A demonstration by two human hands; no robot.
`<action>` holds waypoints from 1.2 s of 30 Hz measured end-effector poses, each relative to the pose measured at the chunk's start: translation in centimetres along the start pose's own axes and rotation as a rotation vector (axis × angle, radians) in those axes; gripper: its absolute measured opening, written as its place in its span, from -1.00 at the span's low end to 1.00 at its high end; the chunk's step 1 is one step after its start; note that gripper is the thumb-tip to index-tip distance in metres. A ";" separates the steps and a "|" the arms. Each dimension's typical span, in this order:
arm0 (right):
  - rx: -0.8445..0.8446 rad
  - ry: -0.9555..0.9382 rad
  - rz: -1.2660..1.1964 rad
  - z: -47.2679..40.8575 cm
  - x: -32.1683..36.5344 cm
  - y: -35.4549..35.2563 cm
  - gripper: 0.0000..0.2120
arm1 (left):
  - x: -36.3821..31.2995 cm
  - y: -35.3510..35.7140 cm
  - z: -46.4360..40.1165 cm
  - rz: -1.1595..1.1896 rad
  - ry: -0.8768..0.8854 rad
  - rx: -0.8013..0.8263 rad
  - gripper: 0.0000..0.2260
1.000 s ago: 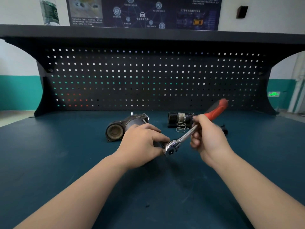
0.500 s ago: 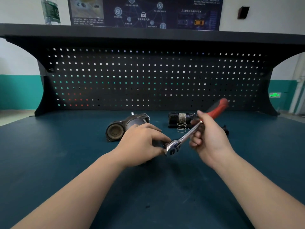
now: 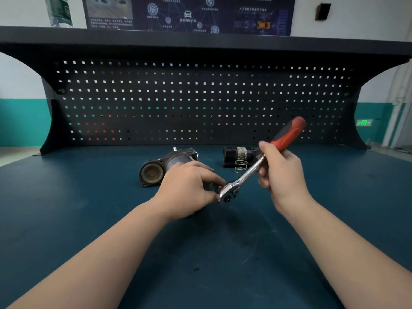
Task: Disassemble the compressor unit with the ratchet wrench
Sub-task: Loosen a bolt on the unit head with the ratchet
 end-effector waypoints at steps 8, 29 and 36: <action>-0.115 0.724 -0.113 0.7 -2.5 -0.6 -0.74 | -0.1 0.0 0.0 -0.016 0.038 -0.037 -0.80; -0.054 0.583 -0.068 0.2 -1.4 -0.5 -0.74 | 0.2 0.0 -0.3 -0.090 0.068 0.061 -0.81; 0.043 0.327 -0.235 -0.1 -0.6 0.3 -0.70 | 0.3 -0.4 -0.4 -0.060 0.062 0.117 -0.78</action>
Point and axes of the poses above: each hand's wrist, its own z-axis away from the middle knuckle, its own y-axis out of the palm, x = y × z, the point moved 2 cm from there along -z, towards the middle knuckle, and after that the axes turned 7 degrees about -y, right-handed, at the moved point
